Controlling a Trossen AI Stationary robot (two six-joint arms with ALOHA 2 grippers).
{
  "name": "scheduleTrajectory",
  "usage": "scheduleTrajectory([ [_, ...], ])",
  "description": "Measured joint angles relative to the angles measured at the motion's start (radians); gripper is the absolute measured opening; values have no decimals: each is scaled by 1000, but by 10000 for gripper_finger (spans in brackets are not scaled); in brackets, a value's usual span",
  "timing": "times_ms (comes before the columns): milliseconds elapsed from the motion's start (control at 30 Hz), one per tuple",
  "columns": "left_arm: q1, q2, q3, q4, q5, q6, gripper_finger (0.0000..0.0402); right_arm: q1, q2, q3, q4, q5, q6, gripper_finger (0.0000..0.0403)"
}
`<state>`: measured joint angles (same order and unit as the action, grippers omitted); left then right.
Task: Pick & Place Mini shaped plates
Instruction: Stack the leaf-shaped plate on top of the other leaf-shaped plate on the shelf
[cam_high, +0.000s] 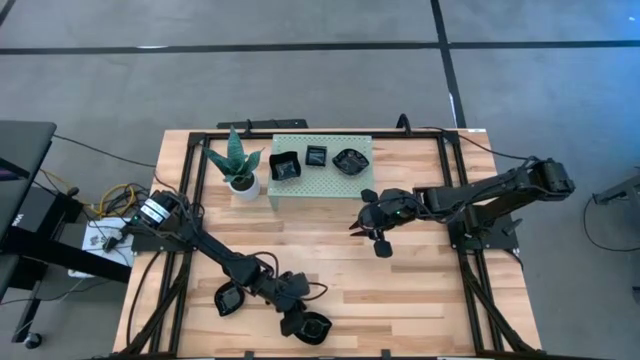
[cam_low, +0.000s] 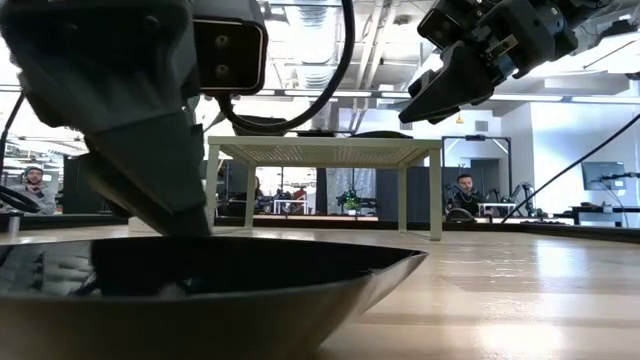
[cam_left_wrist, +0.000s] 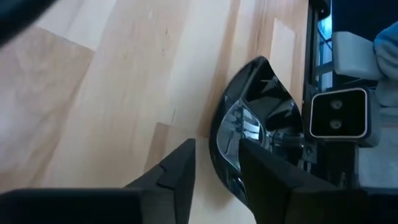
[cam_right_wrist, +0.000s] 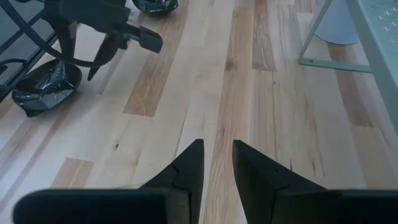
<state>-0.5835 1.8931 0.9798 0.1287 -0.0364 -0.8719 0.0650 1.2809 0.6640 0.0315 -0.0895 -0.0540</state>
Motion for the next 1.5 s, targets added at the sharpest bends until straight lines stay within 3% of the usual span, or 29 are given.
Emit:
scheduleTrajectory([
  [667,-7,63,0,74,7,-19,128,0,0,0,3,0,3,79],
  [767,-7,63,0,74,7,-18,101,0,0,0,3,0,2,79],
  [933,-7,63,0,73,7,0,18,0,0,0,6,0,0,79],
  [1000,-2,58,0,74,8,2,9,0,0,0,8,0,-13,79],
  [1167,41,-24,0,39,-12,47,8,10,0,0,40,1,-199,79],
  [1400,171,-197,0,-307,-162,59,7,94,0,0,155,1,-471,79],
  [1500,238,-232,0,-343,-246,50,7,119,4,0,190,9,-487,79],
])
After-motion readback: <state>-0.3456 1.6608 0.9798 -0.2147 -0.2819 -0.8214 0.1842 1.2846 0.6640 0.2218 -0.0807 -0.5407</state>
